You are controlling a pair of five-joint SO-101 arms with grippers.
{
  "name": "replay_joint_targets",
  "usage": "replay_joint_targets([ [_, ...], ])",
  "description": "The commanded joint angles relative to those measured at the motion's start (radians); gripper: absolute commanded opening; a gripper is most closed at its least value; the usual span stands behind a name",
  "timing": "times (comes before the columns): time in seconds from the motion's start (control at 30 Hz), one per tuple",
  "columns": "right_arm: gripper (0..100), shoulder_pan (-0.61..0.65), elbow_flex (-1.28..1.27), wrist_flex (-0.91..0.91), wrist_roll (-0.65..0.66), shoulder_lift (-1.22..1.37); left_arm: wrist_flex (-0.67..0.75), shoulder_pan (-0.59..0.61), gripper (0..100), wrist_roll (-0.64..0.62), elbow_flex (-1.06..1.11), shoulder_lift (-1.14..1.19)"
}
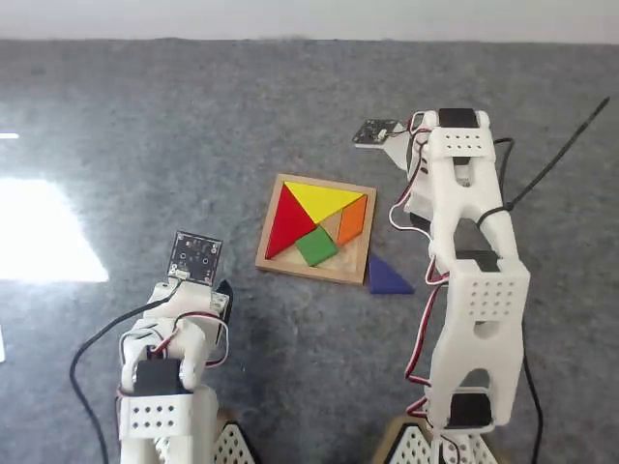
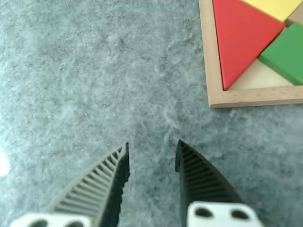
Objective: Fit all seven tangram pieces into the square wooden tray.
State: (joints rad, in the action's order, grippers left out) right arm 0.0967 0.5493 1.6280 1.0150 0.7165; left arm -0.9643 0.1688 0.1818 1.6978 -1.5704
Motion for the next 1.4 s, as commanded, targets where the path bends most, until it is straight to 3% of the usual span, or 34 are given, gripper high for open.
replay_joint_targets([
  [0.0,28.4,-0.002,-0.087,-0.053,0.041,-0.179,0.0,0.006,15,0.012,-0.008,-0.015],
  [0.17,28.4,0.004,-0.379,-0.24,0.279,-0.372,0.0,0.006,15,0.012,-0.008,-0.015],
  [0.23,28.4,0.005,-0.456,-0.328,0.319,-0.41,0.0,0.006,15,0.012,-0.008,-0.015],
  [0.57,28.6,-0.019,-0.385,-0.503,0.331,-0.185,0.0,0.006,15,0.012,-0.008,-0.015],
  [1.1,28.1,-0.03,-0.1,-0.348,0.298,0.047,0.0,0.006,15,0.012,-0.008,-0.015],
  [1.17,23.6,-0.03,-0.1,-0.32,0.299,0.045,0.0,0.006,15,0.012,-0.008,-0.015],
  [1.3,5.4,-0.019,-0.1,-0.237,0.298,0.033,0.0,0.006,15,0.012,-0.008,-0.015],
  [1.37,4.4,-0.01,-0.1,-0.197,0.281,0.024,0.0,0.006,15,0.012,-0.008,-0.015],
])
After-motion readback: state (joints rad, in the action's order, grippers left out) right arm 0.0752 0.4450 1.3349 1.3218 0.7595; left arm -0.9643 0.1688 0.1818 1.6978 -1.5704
